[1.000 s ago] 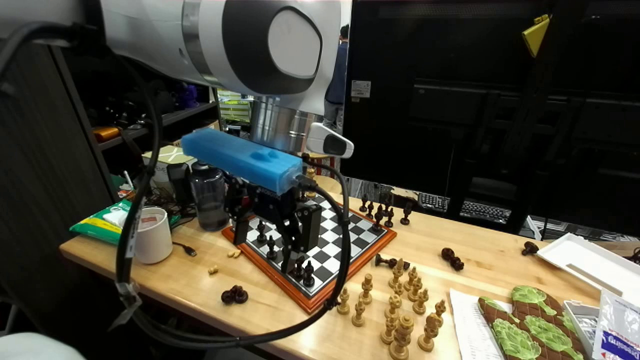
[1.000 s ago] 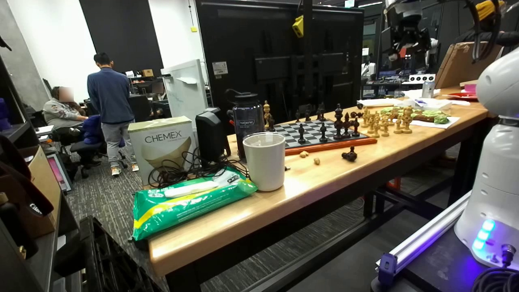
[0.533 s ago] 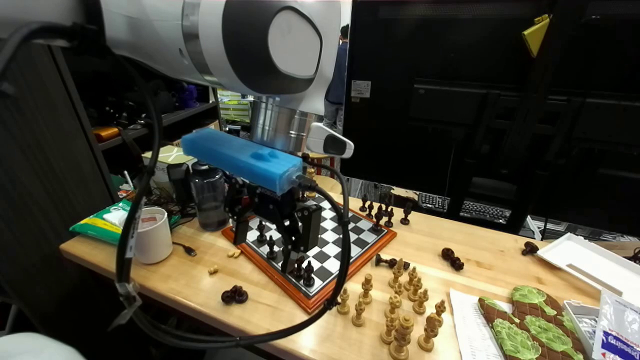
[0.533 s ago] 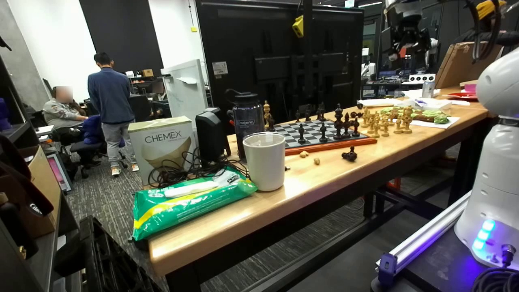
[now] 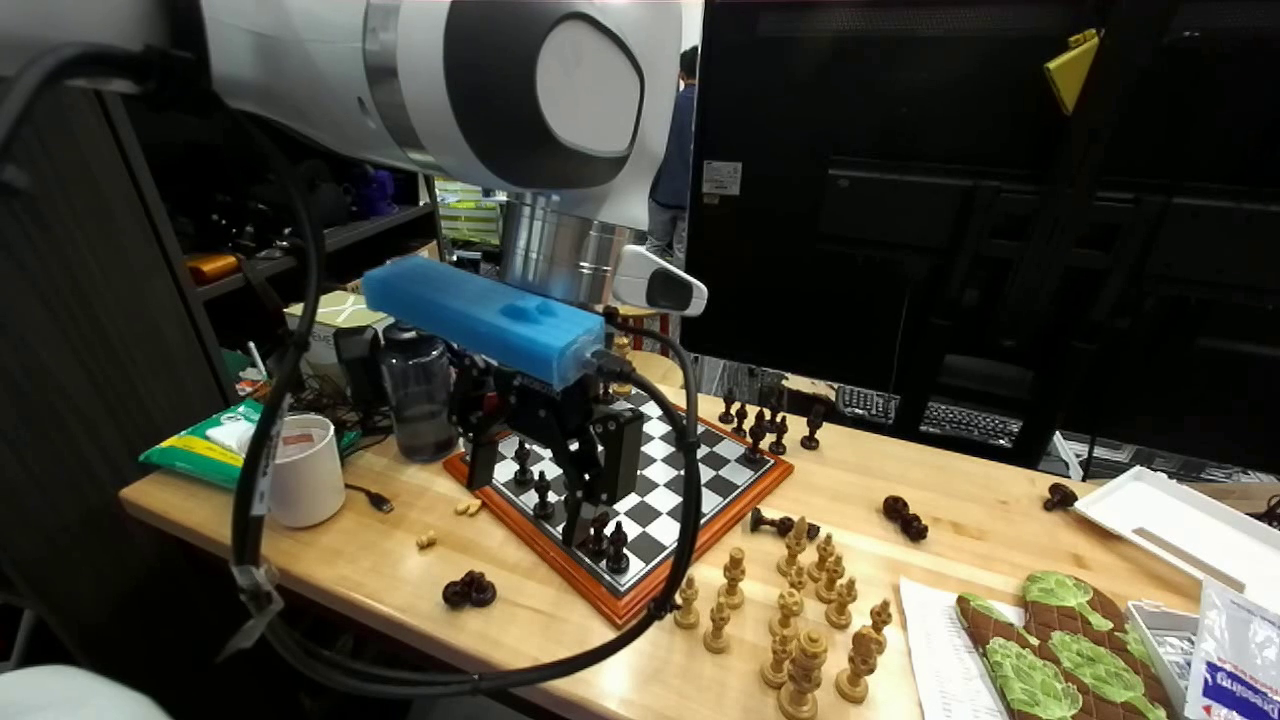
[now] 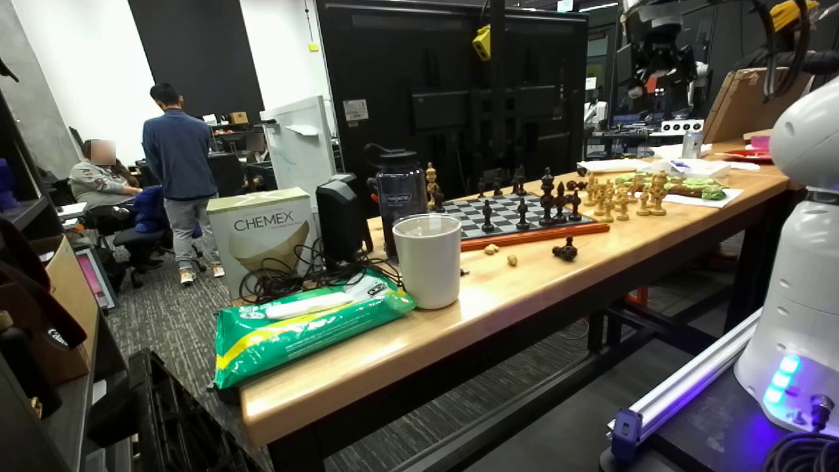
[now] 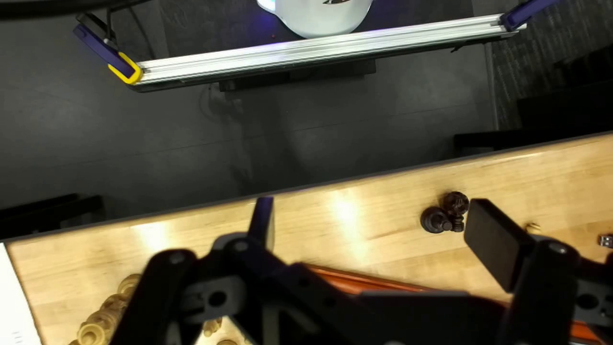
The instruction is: Pick up a brown chess piece and put it on the chess board
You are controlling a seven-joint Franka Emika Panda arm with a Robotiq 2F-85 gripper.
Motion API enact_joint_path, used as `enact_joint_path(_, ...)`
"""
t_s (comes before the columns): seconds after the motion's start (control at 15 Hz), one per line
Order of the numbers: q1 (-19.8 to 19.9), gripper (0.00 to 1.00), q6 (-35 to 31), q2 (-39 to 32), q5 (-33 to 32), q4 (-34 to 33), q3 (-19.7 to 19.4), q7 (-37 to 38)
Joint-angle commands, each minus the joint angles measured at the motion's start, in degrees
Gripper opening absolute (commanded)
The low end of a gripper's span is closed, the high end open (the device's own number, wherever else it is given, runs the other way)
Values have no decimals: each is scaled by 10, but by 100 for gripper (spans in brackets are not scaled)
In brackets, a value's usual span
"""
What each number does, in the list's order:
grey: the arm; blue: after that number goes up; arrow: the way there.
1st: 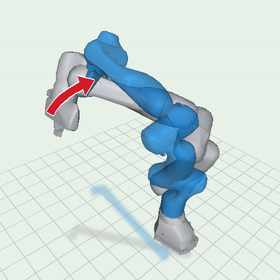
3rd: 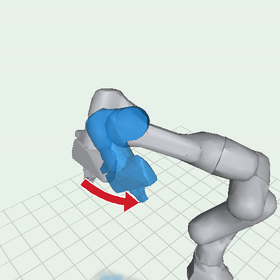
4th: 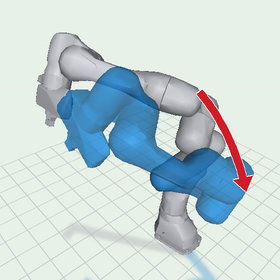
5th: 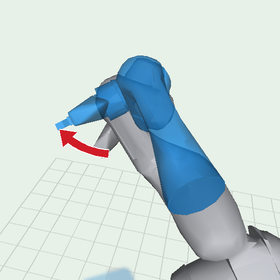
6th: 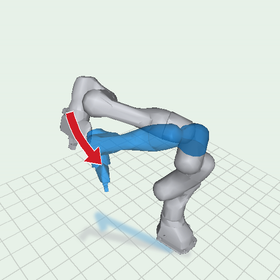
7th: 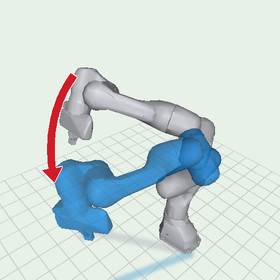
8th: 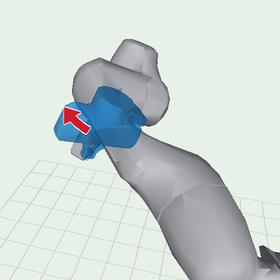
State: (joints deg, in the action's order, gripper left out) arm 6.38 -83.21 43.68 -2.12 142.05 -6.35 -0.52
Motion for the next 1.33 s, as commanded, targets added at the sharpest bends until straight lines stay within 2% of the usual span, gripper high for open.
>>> enact_joint_path(0.0, 0, 100, 1, 0, 0, -1, 0, 0)
enact_joint_path(0.4, 0, 100, 1, 0, 0, -1, 0, 0)
enact_joint_path(0.47, 0, 82, 1, 0, 0, -1, 0, 0)
enact_joint_path(0.53, -7, 99, 5, -11, 4, -3, 0, -9)
enact_joint_path(0.8, -22, 100, 2, -33, 3, -31, 21, -4)
enact_joint_path(1.07, -30, 100, -20, -42, 23, -47, 13, -10)
enact_joint_path(1.27, -26, 100, -66, -38, 52, -45, -2, -9)
